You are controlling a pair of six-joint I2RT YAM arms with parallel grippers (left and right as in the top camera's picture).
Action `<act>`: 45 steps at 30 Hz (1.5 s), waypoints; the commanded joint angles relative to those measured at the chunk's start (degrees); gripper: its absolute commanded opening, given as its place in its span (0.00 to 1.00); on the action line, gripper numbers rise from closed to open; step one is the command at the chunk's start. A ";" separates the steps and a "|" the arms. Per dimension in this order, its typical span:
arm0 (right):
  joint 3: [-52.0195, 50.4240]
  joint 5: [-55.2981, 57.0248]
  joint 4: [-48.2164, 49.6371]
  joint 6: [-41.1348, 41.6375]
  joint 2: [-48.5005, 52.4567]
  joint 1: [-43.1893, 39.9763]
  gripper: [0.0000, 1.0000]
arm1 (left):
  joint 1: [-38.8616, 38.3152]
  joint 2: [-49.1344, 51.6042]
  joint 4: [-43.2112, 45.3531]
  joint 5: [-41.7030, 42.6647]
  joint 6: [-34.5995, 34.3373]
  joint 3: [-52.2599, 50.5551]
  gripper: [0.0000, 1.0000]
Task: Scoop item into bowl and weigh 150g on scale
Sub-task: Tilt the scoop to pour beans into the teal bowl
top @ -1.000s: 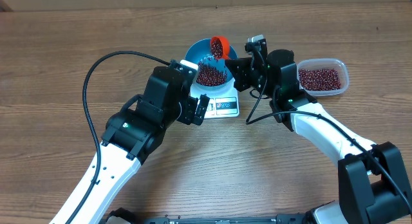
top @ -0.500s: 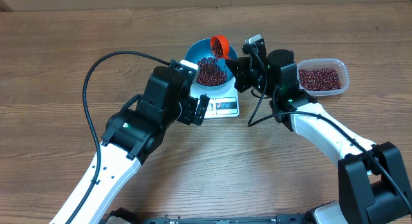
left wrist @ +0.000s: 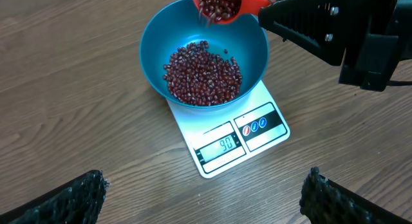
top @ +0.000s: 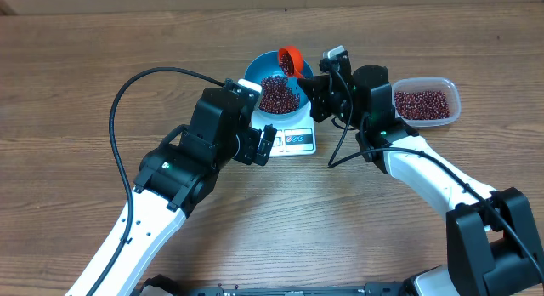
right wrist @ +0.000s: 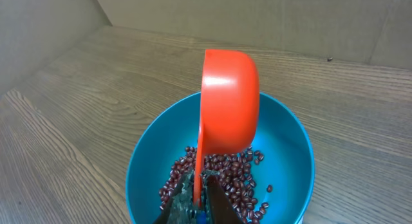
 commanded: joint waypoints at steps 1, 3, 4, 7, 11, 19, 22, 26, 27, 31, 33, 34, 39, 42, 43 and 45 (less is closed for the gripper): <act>0.17 0.42 0.37 -1.31 0.28 0.17 0.04 | 0.24 0.24 0.09 -0.50 0.26 1.49 0.99; 0.17 0.44 0.26 -1.33 0.28 0.17 0.04 | 0.24 0.24 0.11 -0.50 0.26 1.49 0.99; 0.17 0.44 0.22 -1.33 0.28 0.17 0.04 | 0.24 0.24 0.11 -0.50 0.26 1.49 0.99; 0.17 0.44 -0.15 -2.29 0.28 0.17 0.04 | 0.24 0.24 0.09 -0.50 0.26 1.49 1.00; 0.17 0.61 -0.83 -3.23 0.28 0.17 0.04 | 0.24 0.24 0.09 -0.50 0.26 1.49 0.99; 0.17 0.61 -1.05 -4.72 0.28 0.17 0.04 | 0.24 0.24 0.09 -0.50 0.26 1.49 1.00; 0.17 0.61 -1.09 -4.72 0.28 0.17 0.04 | 0.24 0.24 0.09 -0.50 0.26 1.49 0.99; 0.17 0.61 -1.29 -4.74 0.28 0.17 0.04 | 0.24 0.24 0.09 -0.52 0.26 1.49 1.00; 0.17 0.61 -1.29 -5.20 0.28 0.17 0.04 | 0.24 0.24 0.09 -0.50 0.26 1.49 0.99; 0.17 0.57 -2.16 -8.72 0.28 0.17 0.04 | 0.24 0.24 0.09 -0.50 0.26 1.49 0.99; 0.17 0.57 -3.13 -11.89 0.28 0.17 0.04 | 0.24 0.24 0.09 -0.50 0.26 1.49 1.00; 0.17 0.59 -3.52 -13.22 0.28 0.17 0.04 | 0.24 0.24 0.09 -0.50 0.26 1.49 1.00; 0.17 0.59 -4.04 -14.80 0.28 0.17 0.04 | 0.24 0.24 0.09 -0.50 0.26 1.49 1.00; 0.17 0.57 -4.02 -14.80 0.28 0.17 0.04 | 0.24 0.24 0.09 -0.50 0.26 1.49 0.99; 0.17 0.57 -4.02 -14.80 0.28 0.17 0.04 | 0.24 0.24 0.09 -0.50 0.26 1.49 0.99; 0.17 0.57 -4.00 -15.28 0.28 0.17 0.04 | 0.24 0.24 0.09 -0.50 0.26 1.49 0.99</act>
